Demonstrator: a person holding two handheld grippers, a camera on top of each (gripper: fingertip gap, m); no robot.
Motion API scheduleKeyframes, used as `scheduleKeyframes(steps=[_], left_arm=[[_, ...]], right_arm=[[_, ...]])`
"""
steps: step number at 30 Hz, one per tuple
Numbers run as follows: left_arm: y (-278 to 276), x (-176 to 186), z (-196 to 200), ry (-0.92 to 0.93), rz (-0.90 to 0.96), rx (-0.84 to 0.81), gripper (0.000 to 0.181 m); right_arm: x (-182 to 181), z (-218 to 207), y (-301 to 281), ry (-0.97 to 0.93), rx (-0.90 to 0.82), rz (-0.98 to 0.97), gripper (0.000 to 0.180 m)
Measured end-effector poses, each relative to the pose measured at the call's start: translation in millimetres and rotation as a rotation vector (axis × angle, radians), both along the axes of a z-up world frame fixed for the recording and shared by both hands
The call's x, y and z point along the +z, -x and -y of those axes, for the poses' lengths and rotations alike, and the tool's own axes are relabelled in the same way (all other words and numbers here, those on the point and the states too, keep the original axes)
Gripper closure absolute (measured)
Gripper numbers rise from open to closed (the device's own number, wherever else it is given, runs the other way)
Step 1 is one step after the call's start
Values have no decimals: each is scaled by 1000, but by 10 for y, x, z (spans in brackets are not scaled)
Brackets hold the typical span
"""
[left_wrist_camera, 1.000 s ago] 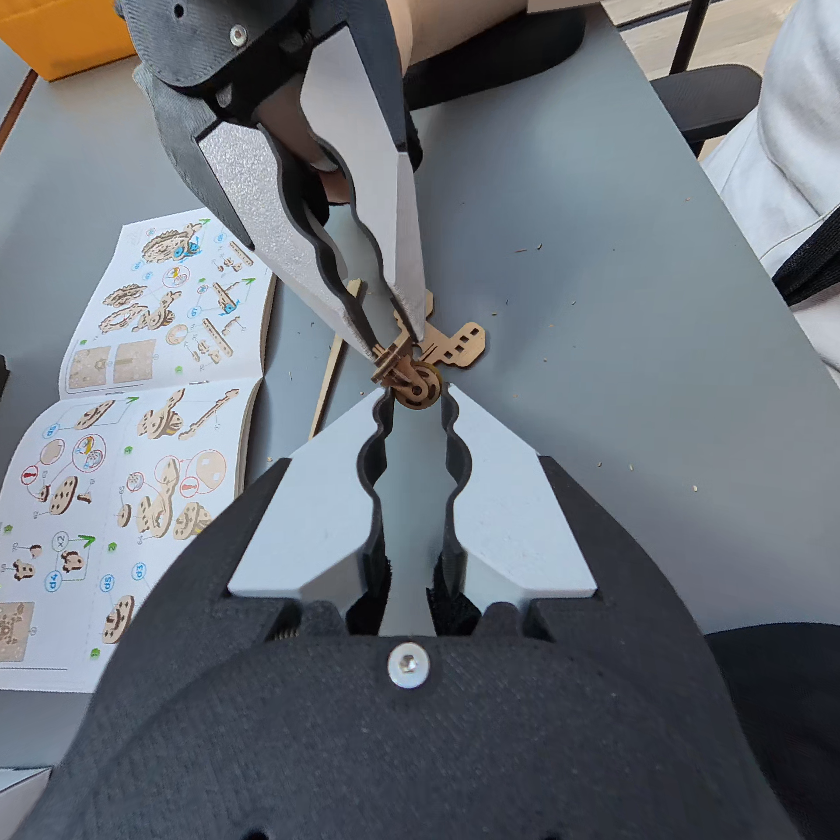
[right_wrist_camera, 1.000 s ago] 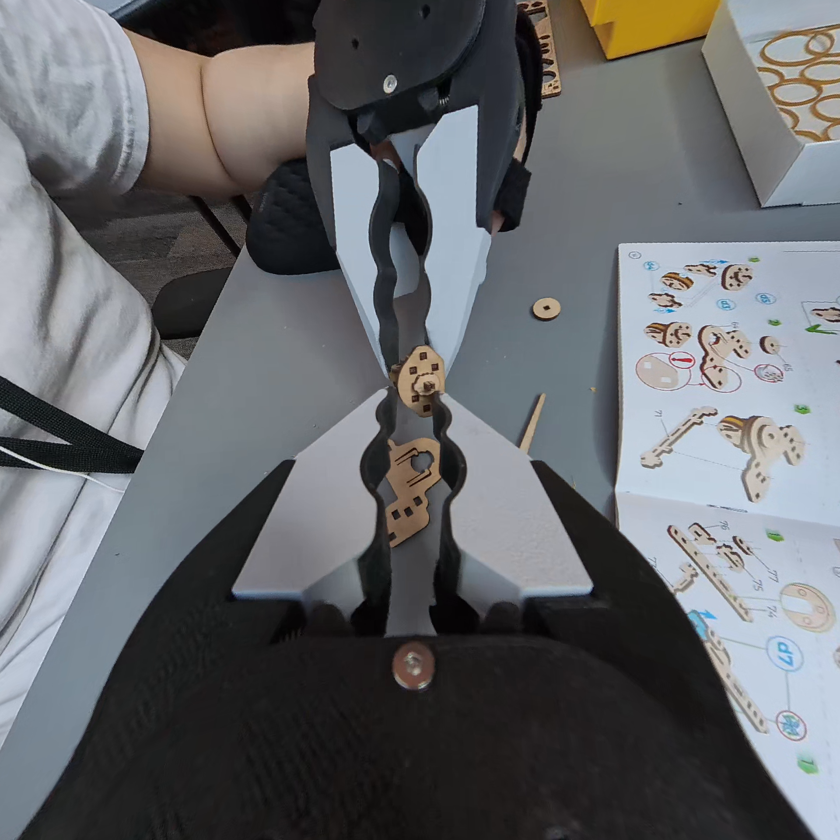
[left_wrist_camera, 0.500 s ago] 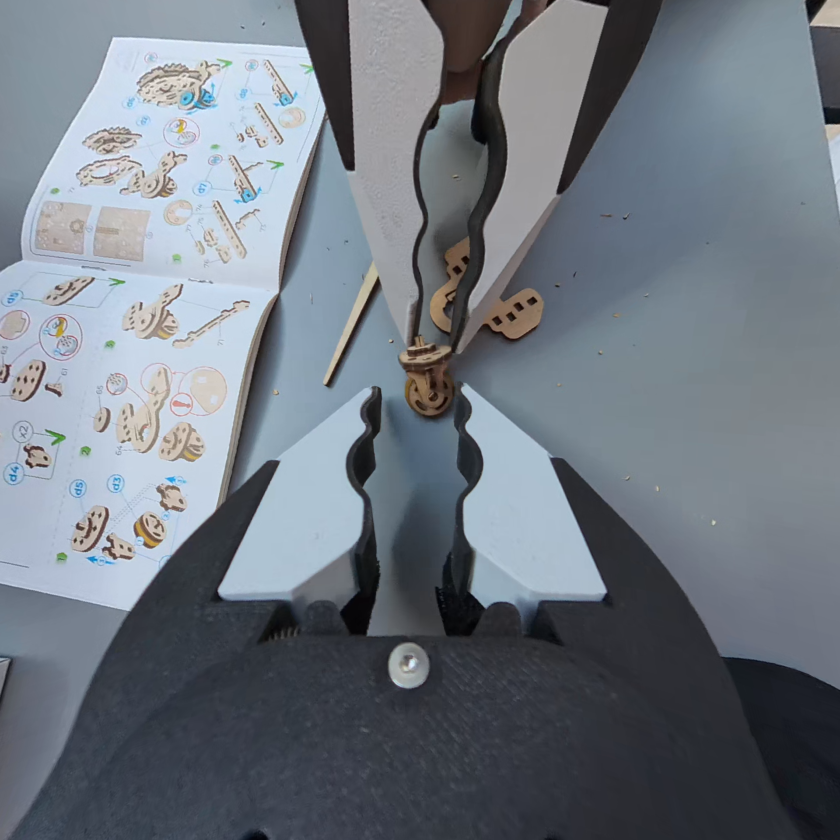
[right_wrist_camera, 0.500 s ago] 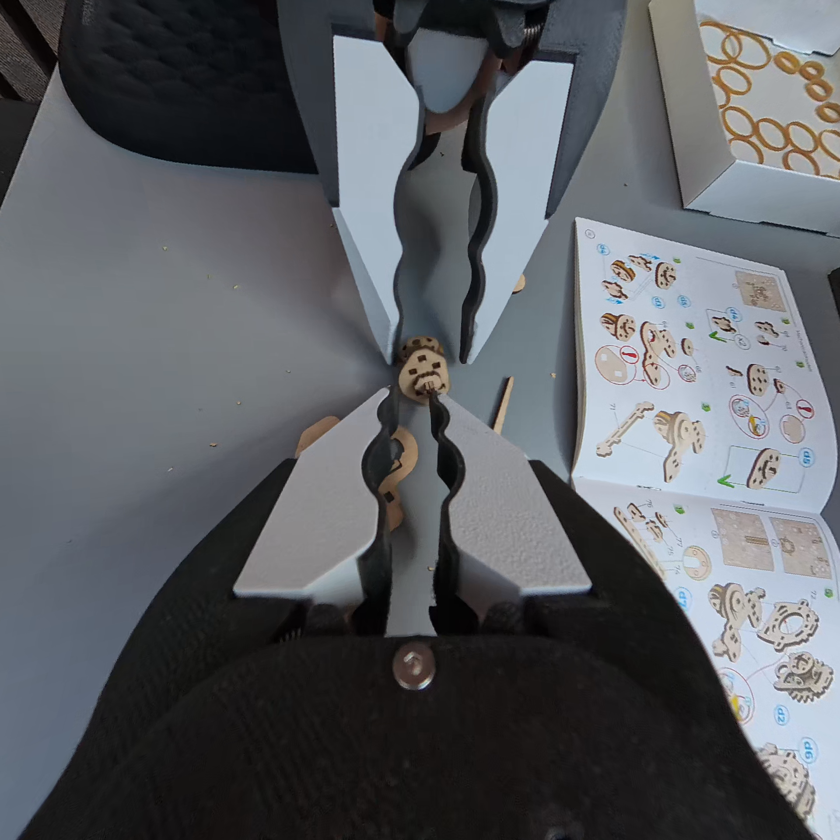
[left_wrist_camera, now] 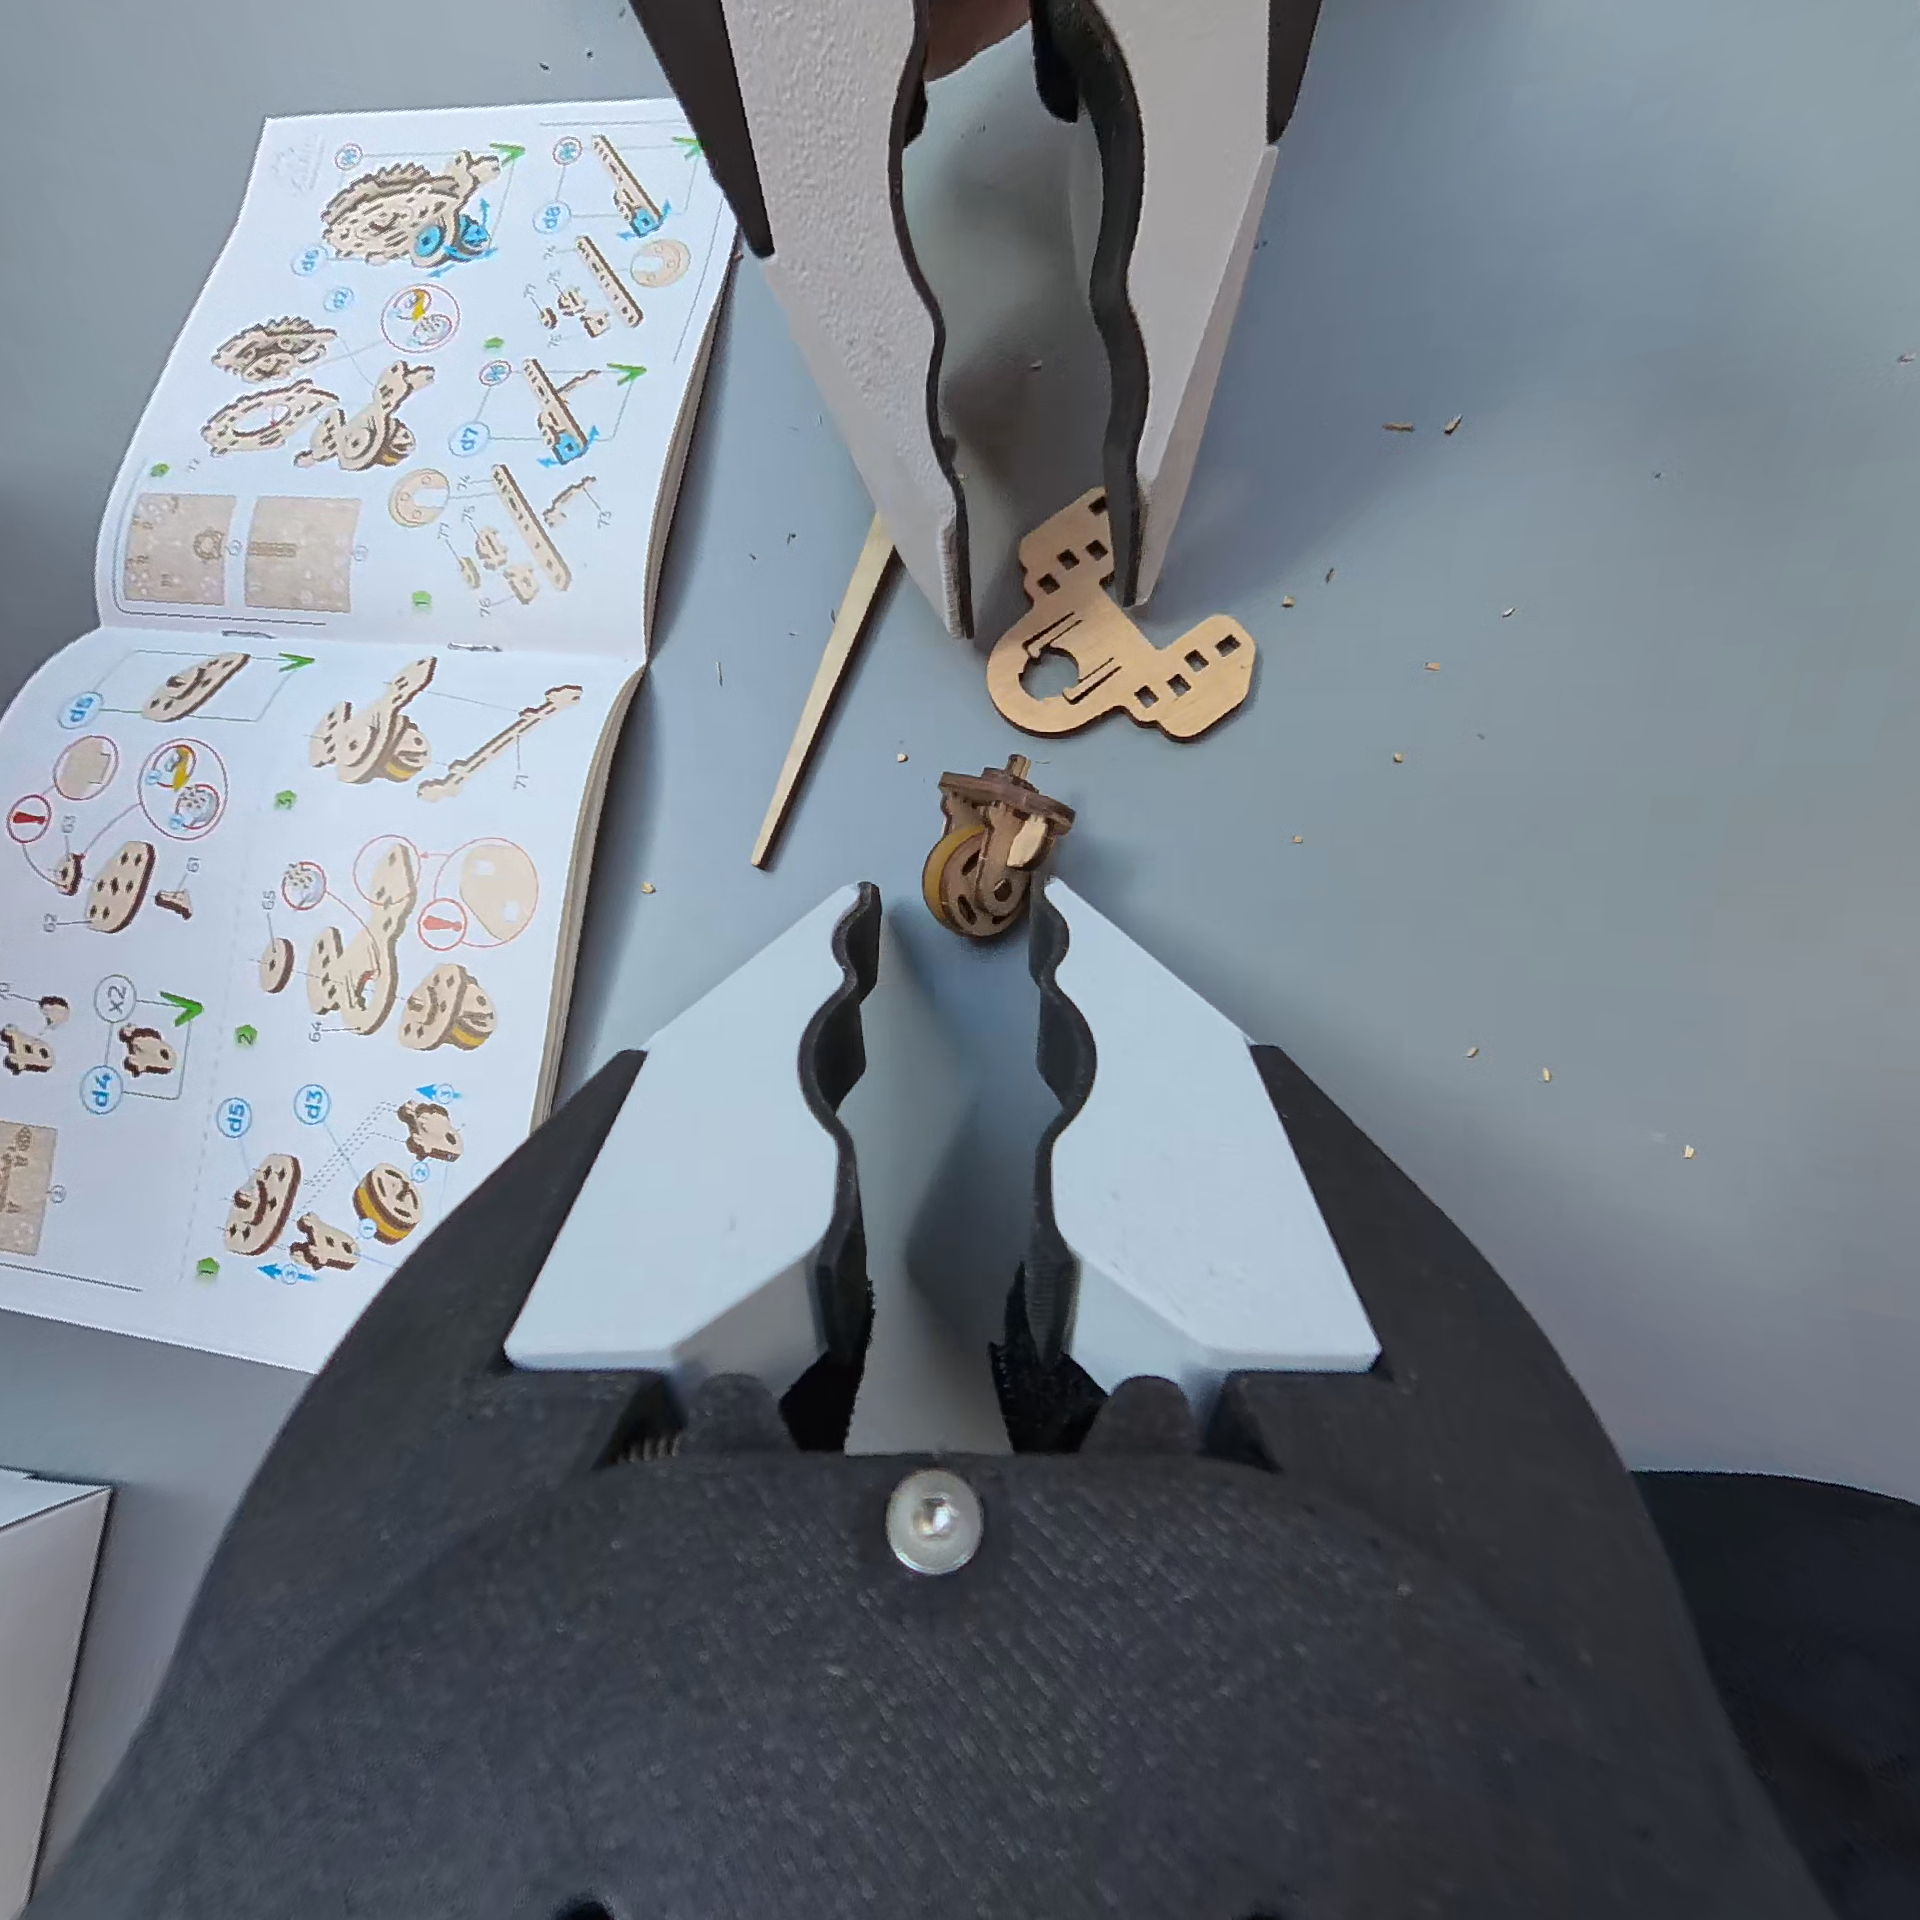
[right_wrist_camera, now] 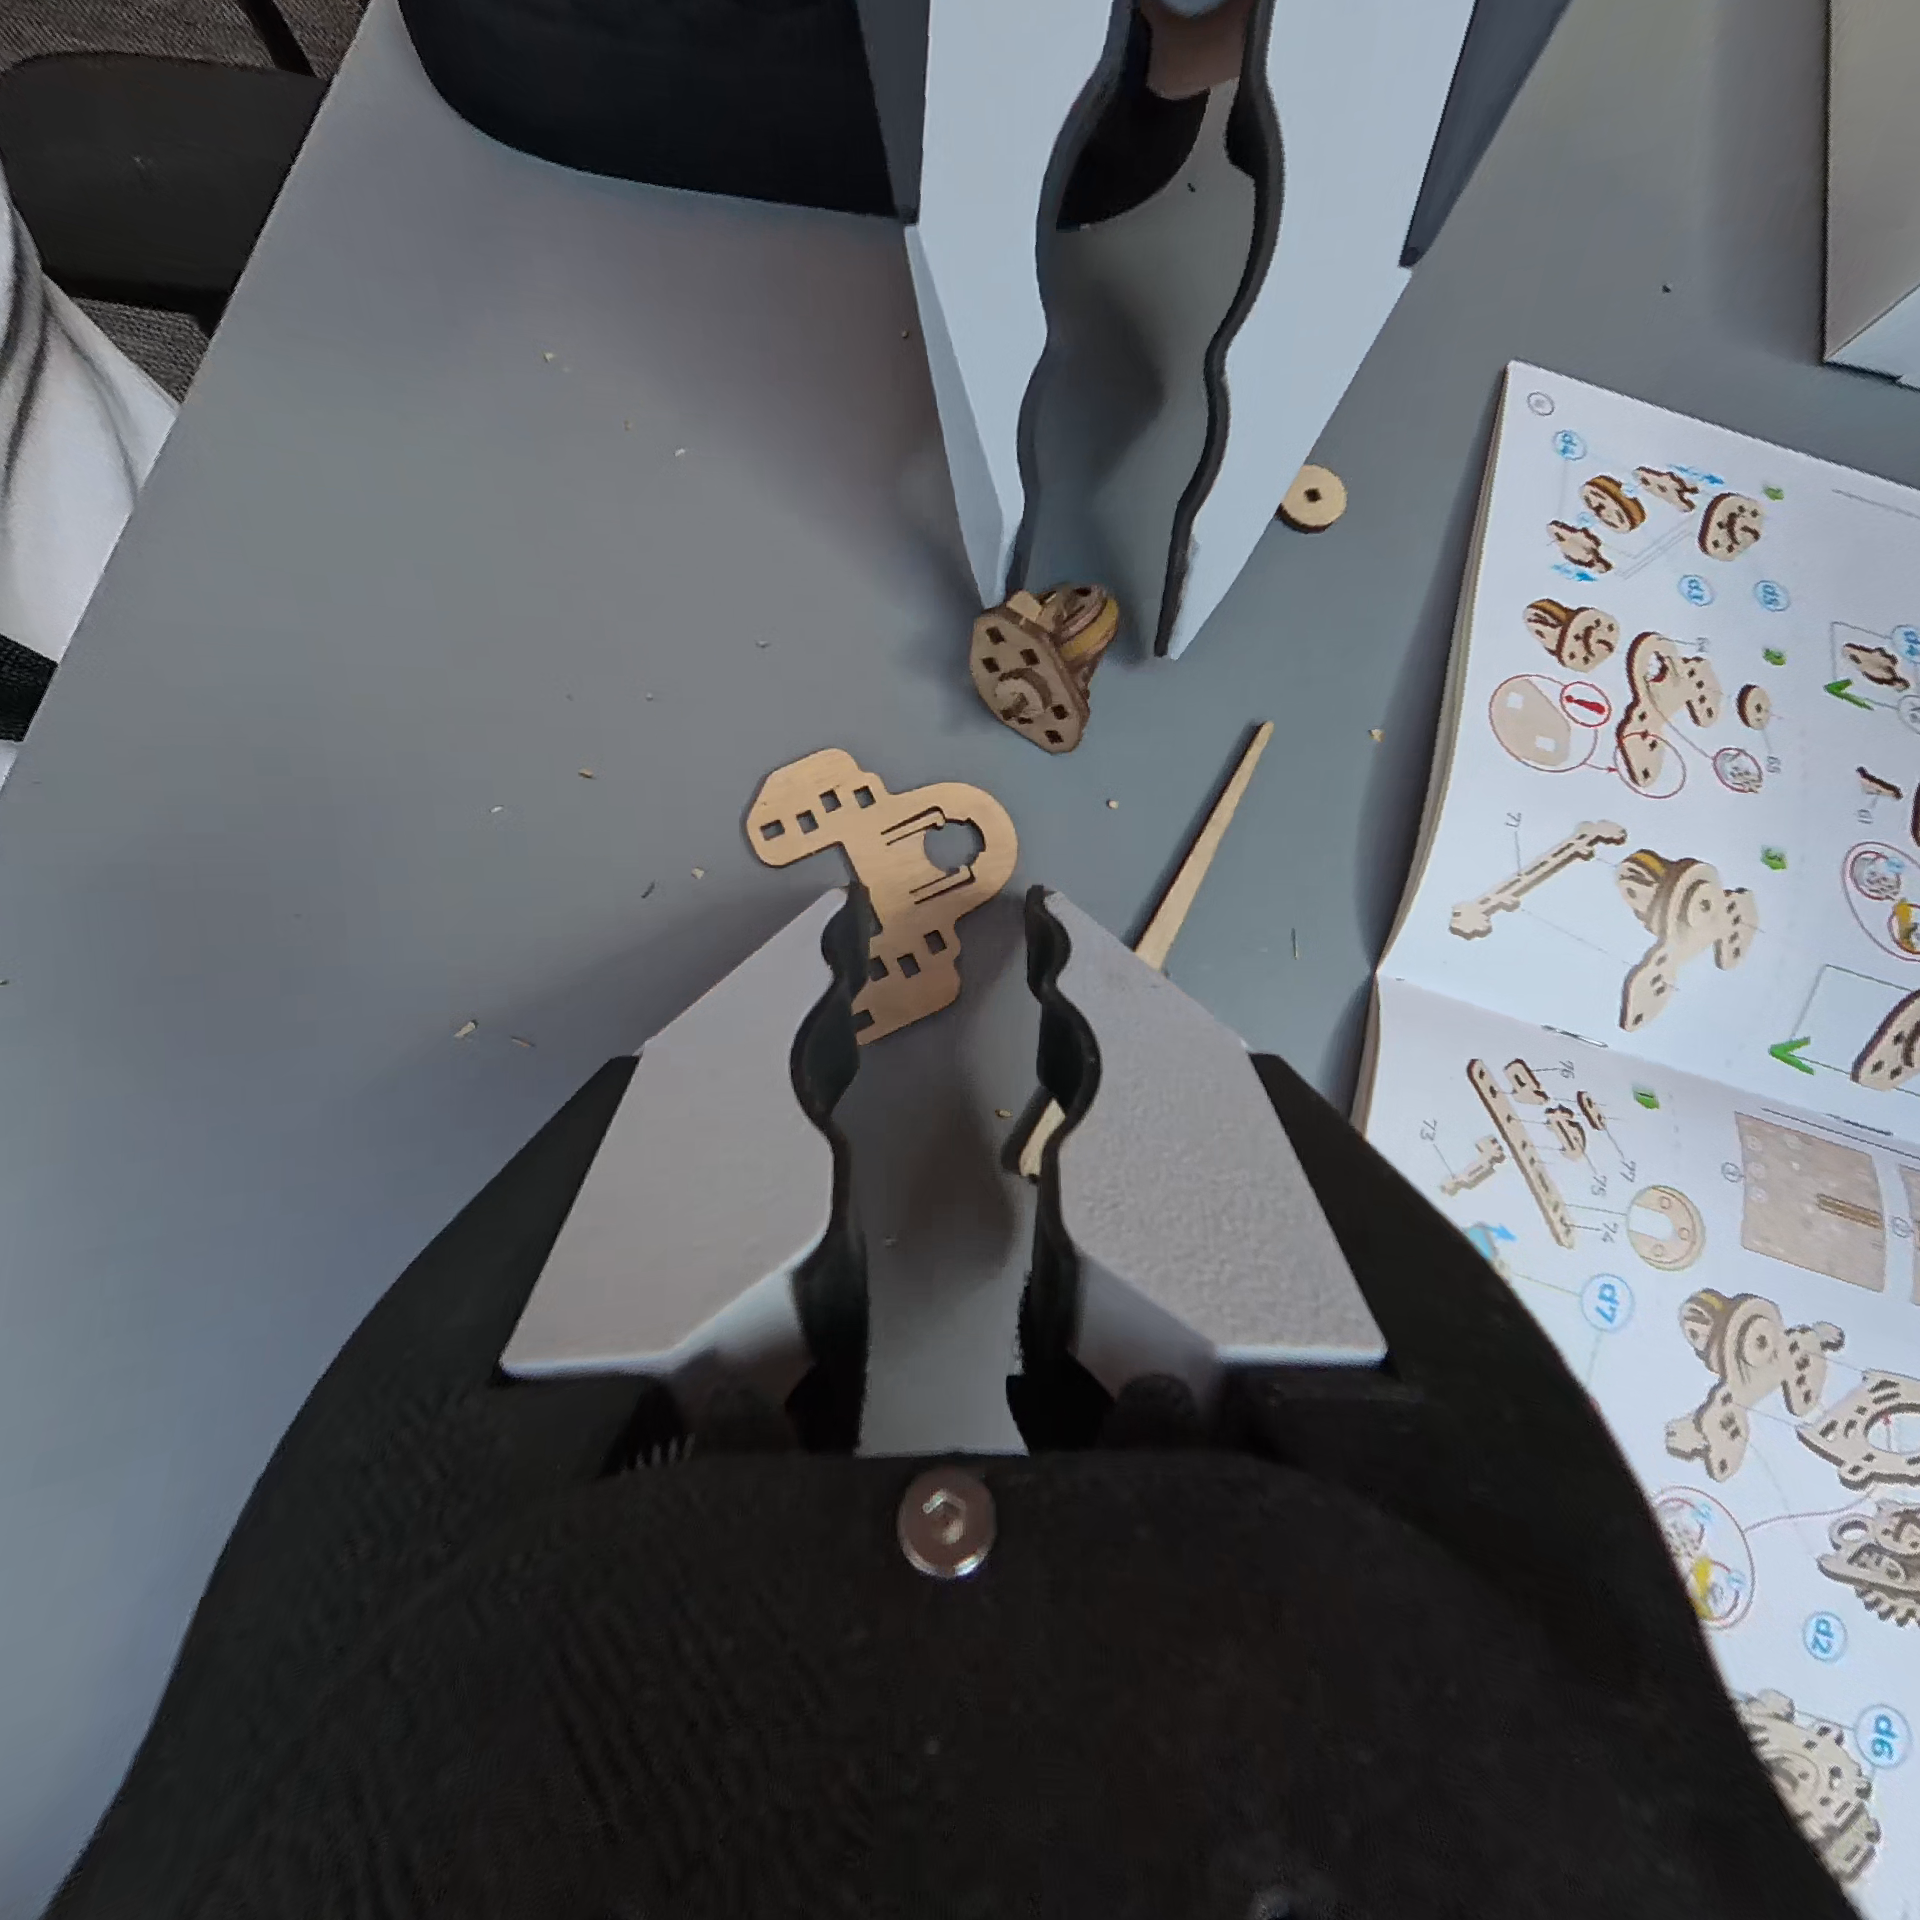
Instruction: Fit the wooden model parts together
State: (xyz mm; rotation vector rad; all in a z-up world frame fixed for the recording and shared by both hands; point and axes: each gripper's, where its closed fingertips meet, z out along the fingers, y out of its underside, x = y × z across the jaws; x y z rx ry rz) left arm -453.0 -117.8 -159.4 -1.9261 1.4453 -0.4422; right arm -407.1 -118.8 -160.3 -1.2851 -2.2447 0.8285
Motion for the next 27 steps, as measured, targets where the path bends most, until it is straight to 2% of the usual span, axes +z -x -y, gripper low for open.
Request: scheduleKeyframes(steps=[4,6,11,15,18,20,23,25,27], left_arm=[[43,34,-2,9,16,3,153],[63,69,-8,0,20,6,153],[-7,318,11,-48,119,-8,153],[-235,537,161,-156,199,-104,147],[-421,584,228,-305,159,-141,141],[-519,581,254,-387,122,-154,141],[-545,585,227,-462,89,-145,154],[-540,579,250,-450,103,-165,170],[-543,580,263,-417,128,-173,172]], right_arm=[[-29,-4,-39,12,-21,36,150],[-29,12,-63,-21,-3,37,165],[-5,10,-117,-64,-13,60,166],[210,-5,-146,179,-124,54,167],[422,49,-116,436,-189,31,167],[492,95,-93,543,-207,38,167],[543,182,-69,606,-177,41,167],[522,201,-49,608,-179,51,167],[504,232,-39,629,-178,71,167]])
